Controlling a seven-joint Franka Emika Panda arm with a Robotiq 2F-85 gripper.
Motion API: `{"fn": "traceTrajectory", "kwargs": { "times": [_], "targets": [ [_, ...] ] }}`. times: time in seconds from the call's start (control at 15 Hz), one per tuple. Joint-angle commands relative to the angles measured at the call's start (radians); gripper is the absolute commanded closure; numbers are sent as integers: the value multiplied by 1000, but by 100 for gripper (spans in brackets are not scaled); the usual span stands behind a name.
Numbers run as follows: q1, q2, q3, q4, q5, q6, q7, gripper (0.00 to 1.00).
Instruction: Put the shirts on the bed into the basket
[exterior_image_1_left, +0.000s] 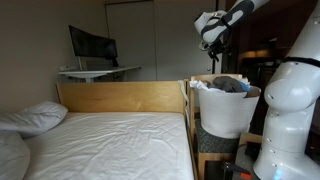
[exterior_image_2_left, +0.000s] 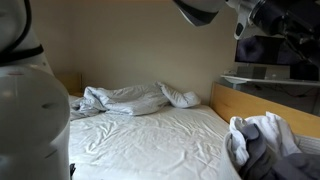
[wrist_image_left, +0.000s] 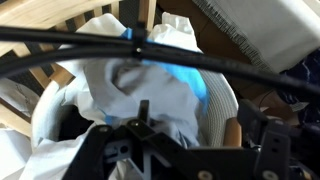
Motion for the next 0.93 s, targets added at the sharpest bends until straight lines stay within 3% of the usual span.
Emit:
{"fn": "traceTrajectory", "kwargs": {
  "times": [0.0, 0.47, 0.73, 0.87],
  "targets": [
    [-6, 15, 12, 16, -26, -28, 96, 0],
    [73, -8, 74, 76, 58, -5, 146, 0],
    [140, -42, 126, 87, 114, -17, 61, 0],
    [179, -66, 140, 85, 168, -35, -42, 0]
  ]
}}
